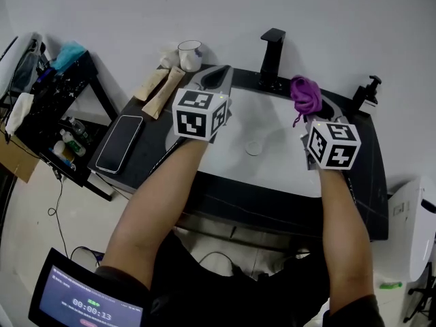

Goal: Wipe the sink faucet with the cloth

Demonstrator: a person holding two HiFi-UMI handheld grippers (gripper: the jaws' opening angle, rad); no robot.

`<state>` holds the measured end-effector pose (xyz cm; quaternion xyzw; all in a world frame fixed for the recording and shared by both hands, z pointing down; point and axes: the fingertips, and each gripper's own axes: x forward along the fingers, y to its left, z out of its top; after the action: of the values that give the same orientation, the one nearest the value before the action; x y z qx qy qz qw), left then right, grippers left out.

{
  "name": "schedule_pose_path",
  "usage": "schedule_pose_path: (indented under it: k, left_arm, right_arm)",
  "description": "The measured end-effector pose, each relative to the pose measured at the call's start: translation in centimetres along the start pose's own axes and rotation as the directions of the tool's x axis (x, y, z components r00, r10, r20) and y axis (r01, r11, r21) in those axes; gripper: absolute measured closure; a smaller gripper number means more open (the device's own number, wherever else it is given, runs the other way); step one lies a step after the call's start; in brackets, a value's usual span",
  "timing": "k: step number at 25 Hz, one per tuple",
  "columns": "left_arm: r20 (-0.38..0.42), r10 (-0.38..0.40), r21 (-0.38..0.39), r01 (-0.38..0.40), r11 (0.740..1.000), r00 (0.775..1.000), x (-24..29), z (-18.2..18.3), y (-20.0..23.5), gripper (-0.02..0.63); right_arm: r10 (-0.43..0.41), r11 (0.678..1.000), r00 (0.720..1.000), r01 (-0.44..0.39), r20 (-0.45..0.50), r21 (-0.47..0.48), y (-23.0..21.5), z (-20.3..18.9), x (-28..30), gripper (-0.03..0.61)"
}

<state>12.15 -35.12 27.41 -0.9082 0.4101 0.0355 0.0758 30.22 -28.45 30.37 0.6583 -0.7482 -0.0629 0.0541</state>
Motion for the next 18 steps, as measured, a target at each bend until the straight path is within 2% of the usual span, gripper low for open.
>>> schedule_pose_path:
  k: [18]
  left_arm:
    - [0.000,-0.002,-0.004,0.002,1.000,1.000,0.05,0.04,-0.02,0.597]
  right_arm:
    - [-0.009,0.999,1.000,0.009,0.002,-0.053,0.16,0.19,-0.11,0.523]
